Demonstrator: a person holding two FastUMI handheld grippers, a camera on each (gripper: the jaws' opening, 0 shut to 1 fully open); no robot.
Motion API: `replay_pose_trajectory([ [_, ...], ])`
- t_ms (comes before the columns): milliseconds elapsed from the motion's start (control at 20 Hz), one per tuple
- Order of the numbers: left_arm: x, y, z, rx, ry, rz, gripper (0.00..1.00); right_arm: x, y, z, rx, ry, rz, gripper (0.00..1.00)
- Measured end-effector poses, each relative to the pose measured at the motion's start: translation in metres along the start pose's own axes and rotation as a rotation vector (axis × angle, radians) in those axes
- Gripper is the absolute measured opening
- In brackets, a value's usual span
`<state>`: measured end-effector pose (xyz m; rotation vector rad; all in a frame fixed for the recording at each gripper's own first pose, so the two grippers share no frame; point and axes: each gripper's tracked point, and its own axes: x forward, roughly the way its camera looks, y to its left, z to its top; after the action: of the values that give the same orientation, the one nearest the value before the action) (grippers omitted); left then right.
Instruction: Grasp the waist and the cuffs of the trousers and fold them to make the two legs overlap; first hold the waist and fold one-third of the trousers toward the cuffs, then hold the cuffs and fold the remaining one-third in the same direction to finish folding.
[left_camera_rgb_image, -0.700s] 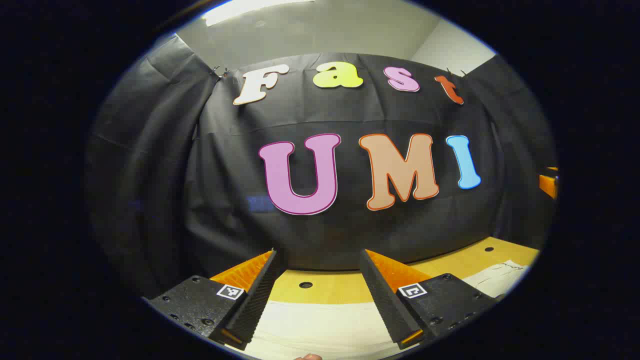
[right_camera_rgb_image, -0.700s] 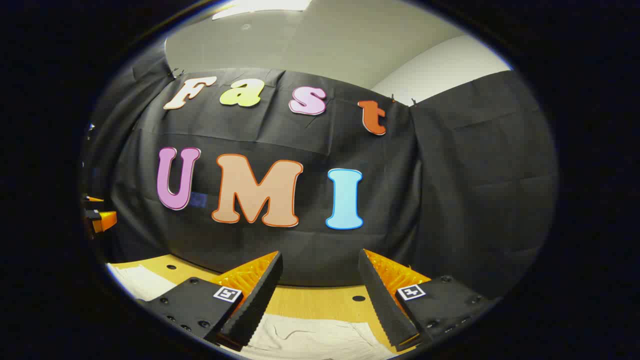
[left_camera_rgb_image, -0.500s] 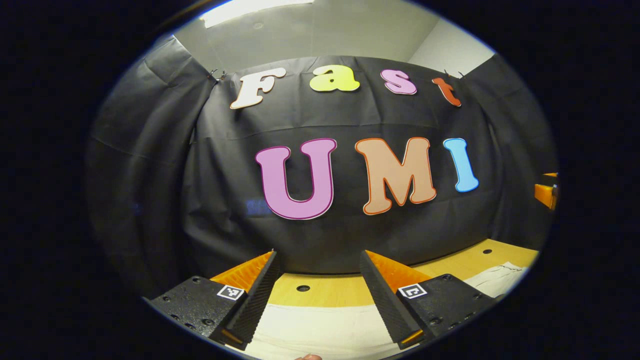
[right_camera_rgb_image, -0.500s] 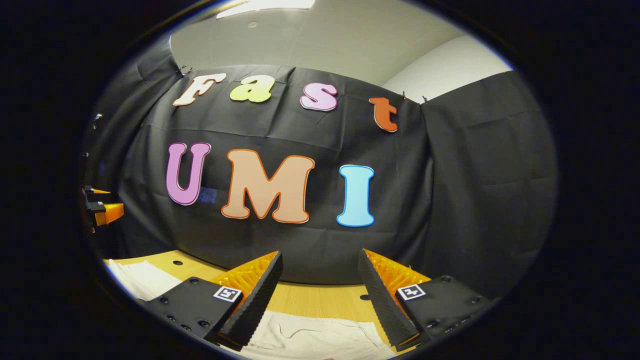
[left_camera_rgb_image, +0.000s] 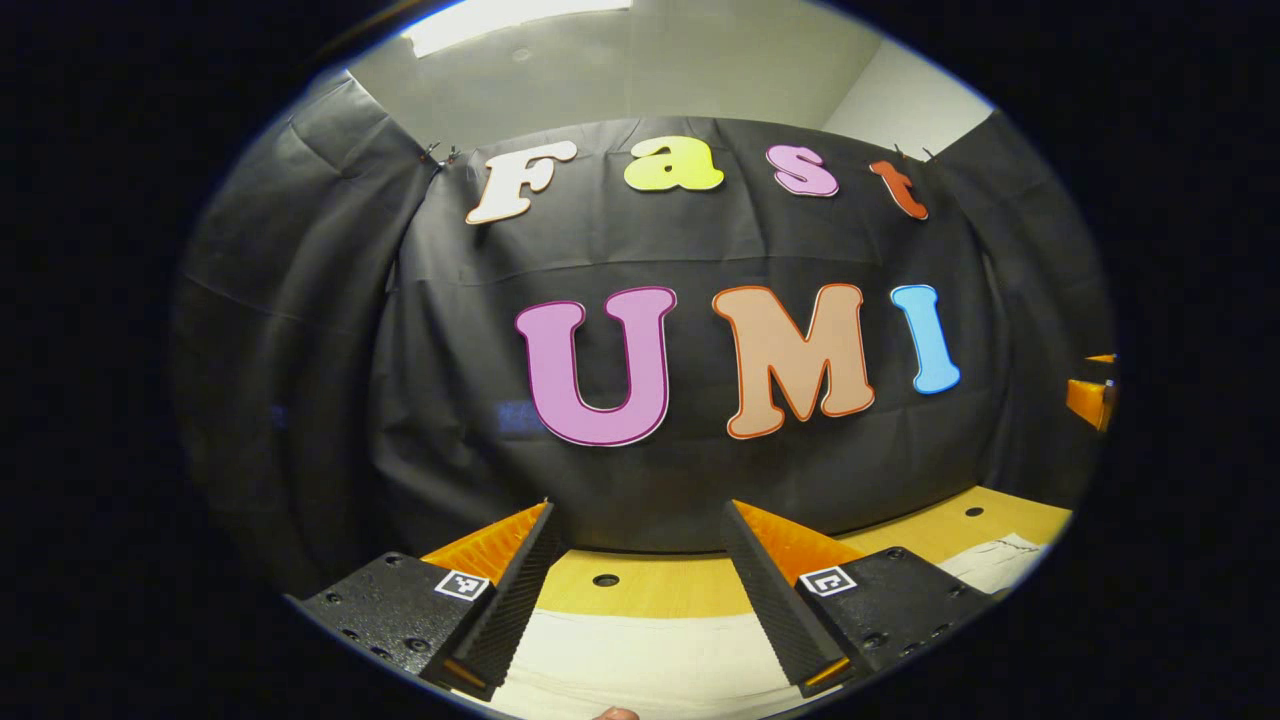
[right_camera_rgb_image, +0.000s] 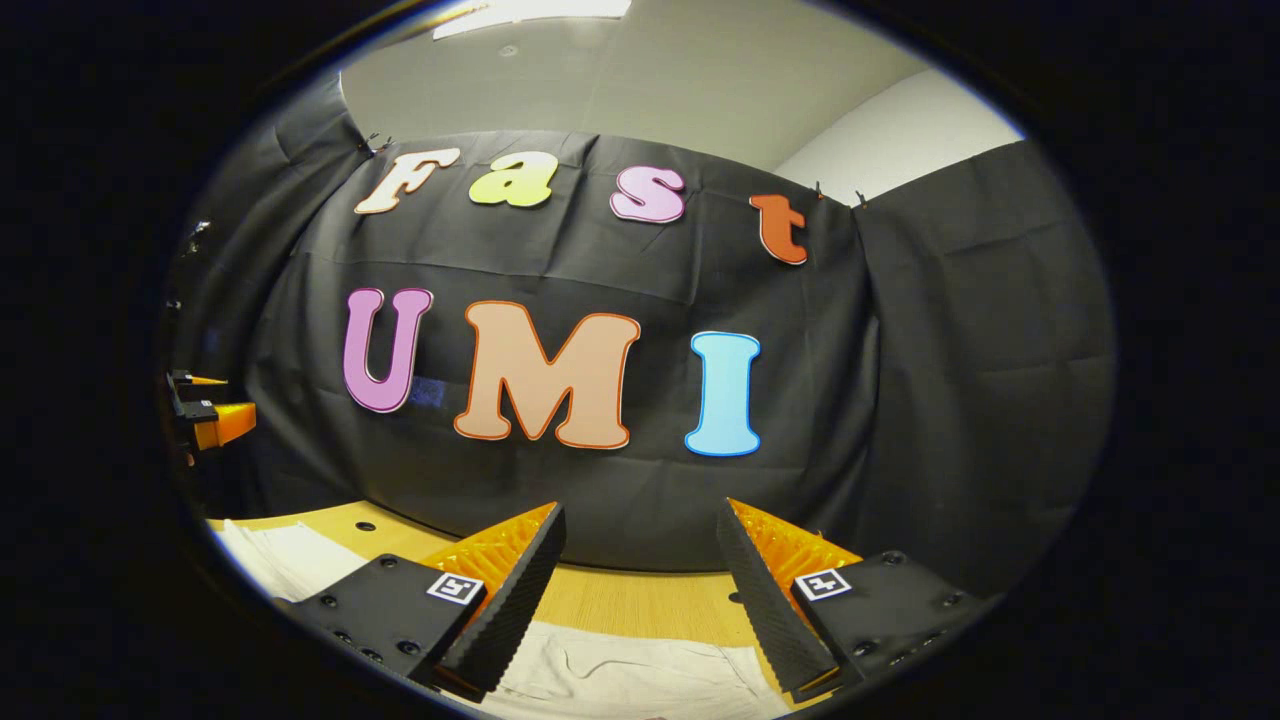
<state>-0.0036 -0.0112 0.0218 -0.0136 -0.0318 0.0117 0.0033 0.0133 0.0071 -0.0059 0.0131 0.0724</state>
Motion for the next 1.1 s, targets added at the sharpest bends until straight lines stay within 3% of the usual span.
replay_pose_trajectory([
  [50,0.000,-0.001,0.003,-0.002,-0.005,0.000,1.00,0.000,0.001,0.001,-0.001,0.000,0.002,0.97],
  [500,0.001,-0.010,0.010,-0.006,-0.020,-0.030,0.96,-0.007,-0.004,0.001,-0.050,0.025,0.025,0.97],
  [850,-0.002,-0.014,0.004,-0.012,-0.008,-0.040,0.96,-0.022,-0.039,-0.030,-0.171,0.092,0.027,0.97],
  [1000,-0.003,-0.015,0.000,-0.014,-0.001,-0.034,0.99,-0.030,-0.064,-0.053,-0.263,0.144,0.014,0.97],
  [1100,-0.005,-0.017,-0.003,-0.019,0.003,-0.034,0.96,-0.042,-0.074,-0.070,-0.339,0.183,0.031,0.97],
])
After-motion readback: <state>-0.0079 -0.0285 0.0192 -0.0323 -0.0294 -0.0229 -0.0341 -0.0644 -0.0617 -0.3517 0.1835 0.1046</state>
